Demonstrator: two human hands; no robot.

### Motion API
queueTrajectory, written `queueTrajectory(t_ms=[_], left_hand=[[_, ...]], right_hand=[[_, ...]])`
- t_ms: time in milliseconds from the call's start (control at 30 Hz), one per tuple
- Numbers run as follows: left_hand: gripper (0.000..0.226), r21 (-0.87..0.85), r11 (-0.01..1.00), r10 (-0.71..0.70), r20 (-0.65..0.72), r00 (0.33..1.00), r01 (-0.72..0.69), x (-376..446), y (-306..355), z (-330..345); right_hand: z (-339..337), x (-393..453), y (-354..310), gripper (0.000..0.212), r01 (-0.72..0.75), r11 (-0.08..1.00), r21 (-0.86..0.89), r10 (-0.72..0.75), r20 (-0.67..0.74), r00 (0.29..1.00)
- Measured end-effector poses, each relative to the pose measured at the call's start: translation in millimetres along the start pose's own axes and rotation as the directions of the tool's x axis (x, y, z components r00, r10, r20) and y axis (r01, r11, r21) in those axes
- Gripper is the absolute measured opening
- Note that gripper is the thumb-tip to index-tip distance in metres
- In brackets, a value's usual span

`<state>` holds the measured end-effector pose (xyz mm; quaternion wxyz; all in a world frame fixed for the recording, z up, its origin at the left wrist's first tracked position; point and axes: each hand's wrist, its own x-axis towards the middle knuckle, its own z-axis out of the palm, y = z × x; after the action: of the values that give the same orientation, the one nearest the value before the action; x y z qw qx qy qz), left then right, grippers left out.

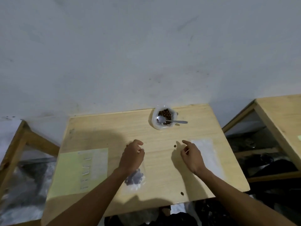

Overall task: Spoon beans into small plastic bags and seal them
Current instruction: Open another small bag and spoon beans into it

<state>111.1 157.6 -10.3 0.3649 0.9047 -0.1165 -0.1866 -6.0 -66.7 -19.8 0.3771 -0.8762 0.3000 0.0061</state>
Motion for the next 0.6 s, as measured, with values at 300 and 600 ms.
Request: queueTrajectory(t_ms=[300, 600], left_hand=[[0.048, -0.007, 0.997, -0.060, 0.505, 0.861, 0.074, 13.7, 105.6, 110.4], [0.052, 0.109, 0.992, -0.115, 0.546, 0.830, 0.066, 1.5, 131.5, 166.2]], right_hand=[[-61.3, 8.0, 70.1, 0.058, -0.372, 0.902, -0.221, 0.366, -0.068, 0.928], [-63.4, -1.2, 92.0, 0.056, -0.356, 0.909, -0.217, 0.365, 0.002, 0.931]])
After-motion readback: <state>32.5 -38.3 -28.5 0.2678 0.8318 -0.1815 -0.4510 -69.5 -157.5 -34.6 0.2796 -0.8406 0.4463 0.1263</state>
